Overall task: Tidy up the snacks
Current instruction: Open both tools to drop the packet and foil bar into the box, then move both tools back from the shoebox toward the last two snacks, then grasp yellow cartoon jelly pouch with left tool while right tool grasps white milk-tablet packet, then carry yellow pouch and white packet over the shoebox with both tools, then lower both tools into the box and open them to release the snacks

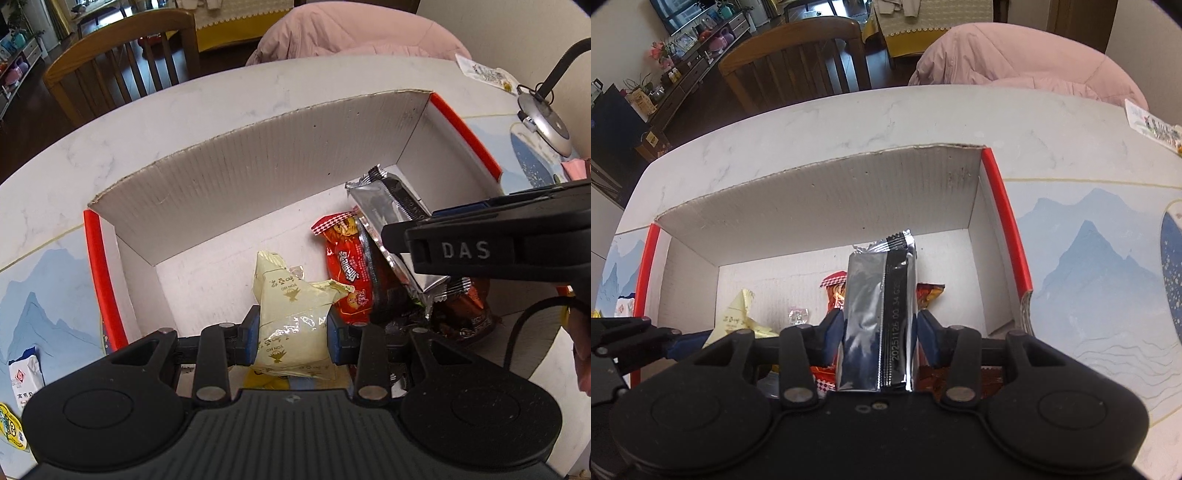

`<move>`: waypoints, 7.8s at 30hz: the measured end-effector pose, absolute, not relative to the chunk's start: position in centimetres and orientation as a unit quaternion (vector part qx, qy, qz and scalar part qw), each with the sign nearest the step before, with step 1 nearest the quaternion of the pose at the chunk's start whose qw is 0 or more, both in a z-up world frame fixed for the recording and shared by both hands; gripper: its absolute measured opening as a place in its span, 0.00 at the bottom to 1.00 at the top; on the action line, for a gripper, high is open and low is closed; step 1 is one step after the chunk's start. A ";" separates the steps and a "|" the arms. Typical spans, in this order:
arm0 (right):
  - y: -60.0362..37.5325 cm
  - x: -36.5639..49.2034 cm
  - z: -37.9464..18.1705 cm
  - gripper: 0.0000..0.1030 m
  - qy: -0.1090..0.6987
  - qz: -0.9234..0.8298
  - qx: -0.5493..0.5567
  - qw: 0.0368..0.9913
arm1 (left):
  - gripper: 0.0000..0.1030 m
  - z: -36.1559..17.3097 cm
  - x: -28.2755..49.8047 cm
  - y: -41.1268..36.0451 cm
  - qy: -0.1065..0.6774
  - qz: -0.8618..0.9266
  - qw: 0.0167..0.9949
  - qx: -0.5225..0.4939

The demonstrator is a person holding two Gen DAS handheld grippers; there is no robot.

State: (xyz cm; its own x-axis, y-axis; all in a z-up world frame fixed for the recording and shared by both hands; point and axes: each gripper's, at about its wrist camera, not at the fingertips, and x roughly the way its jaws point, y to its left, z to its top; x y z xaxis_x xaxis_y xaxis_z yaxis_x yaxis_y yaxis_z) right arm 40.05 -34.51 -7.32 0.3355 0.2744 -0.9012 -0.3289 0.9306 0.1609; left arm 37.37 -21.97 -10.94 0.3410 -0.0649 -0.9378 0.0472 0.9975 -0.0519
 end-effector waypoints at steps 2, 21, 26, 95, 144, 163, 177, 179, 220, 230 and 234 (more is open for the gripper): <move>-34.7 40.0 -7.2 0.42 0.545 0.184 -0.021 0.818 | 0.33 -10.9 37.5 -21.9 0.573 -0.035 0.819 -0.011; -36.8 35.5 -3.1 0.43 0.510 0.211 0.013 0.834 | 0.47 -7.3 34.4 -20.9 0.537 -0.055 0.840 -0.050; -36.9 33.6 -1.3 0.44 0.491 0.226 0.019 0.841 | 0.47 -5.2 32.5 -20.7 0.513 -0.066 0.854 -0.054; -2.8 23.5 -7.6 0.98 0.419 0.313 -0.136 0.841 | 0.73 -8.2 9.2 11.6 0.409 0.176 0.873 -0.197; -6.3 24.8 -11.0 0.47 0.468 0.299 -0.152 0.817 | 0.73 -15.2 20.6 12.6 0.497 0.247 0.782 -0.284; -10.2 21.8 -9.1 0.47 0.461 0.315 -0.135 0.818 | 0.49 -15.4 20.8 11.2 0.501 0.285 0.771 -0.272; -15.7 19.2 -5.9 0.47 0.456 0.316 -0.121 0.823 | 0.49 -13.6 16.6 8.3 0.514 0.225 0.781 -0.273; -16.6 18.8 -5.3 0.47 0.452 0.315 -0.120 0.826 | 0.49 -12.7 16.1 7.3 0.510 0.209 0.790 -0.270; -37.4 29.7 -1.9 0.47 0.406 0.156 -0.061 0.898 | 0.49 -3.0 29.9 -18.9 0.503 -0.051 0.862 -0.046; -36.9 30.2 -4.4 0.47 0.427 0.169 -0.082 0.885 | 0.49 -6.7 32.4 -21.6 0.533 -0.059 0.844 -0.009; -36.9 30.6 -5.0 0.47 0.430 0.176 -0.092 0.881 | 0.49 -8.0 32.9 -22.0 0.543 -0.059 0.838 0.000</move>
